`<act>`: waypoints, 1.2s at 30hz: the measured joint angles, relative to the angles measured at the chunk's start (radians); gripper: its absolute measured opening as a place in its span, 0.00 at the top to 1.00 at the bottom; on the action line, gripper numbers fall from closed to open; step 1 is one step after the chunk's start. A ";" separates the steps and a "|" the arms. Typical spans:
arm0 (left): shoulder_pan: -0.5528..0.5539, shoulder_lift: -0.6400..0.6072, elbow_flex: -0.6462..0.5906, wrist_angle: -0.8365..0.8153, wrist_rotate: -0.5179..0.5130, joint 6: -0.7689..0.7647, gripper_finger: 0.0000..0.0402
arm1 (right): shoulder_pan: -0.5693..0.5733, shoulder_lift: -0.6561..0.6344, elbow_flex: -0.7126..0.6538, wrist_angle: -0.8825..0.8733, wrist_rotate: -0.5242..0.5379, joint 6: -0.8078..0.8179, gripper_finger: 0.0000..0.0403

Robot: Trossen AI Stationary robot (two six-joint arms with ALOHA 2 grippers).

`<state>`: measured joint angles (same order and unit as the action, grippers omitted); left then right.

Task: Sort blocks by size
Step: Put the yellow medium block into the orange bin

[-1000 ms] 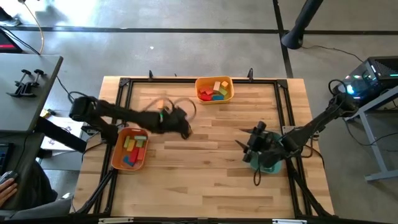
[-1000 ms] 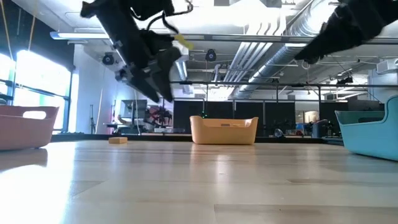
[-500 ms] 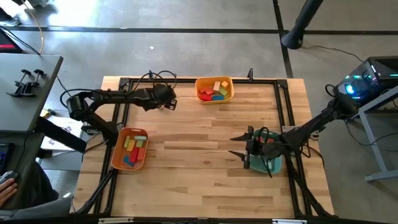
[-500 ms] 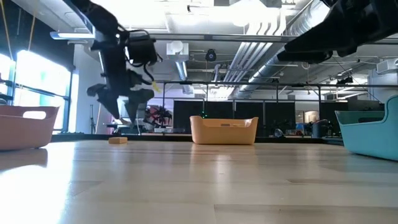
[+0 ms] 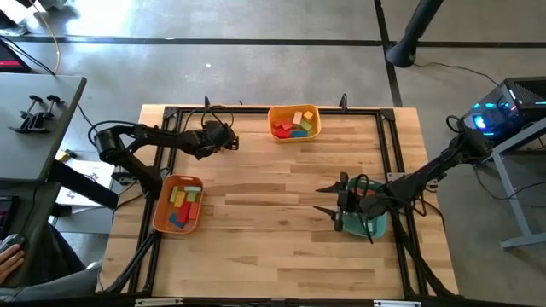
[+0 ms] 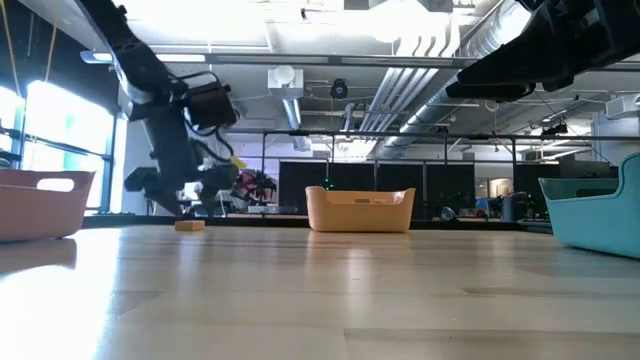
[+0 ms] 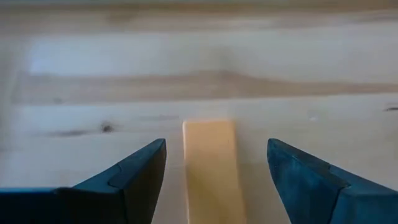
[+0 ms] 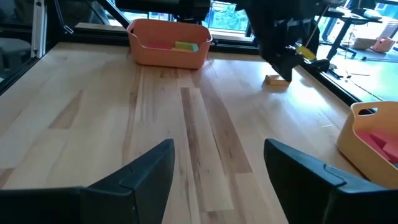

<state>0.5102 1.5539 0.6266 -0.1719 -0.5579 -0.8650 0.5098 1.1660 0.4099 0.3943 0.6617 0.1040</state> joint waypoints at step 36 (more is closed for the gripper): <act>-0.630 -0.114 0.038 -0.107 -0.133 0.013 0.76 | -0.015 0.000 0.000 0.000 -0.017 0.030 0.39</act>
<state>-0.1201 1.4400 0.6648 -0.2790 -0.6913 -0.8524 0.4950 1.1660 0.4099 0.3938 0.6448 0.1337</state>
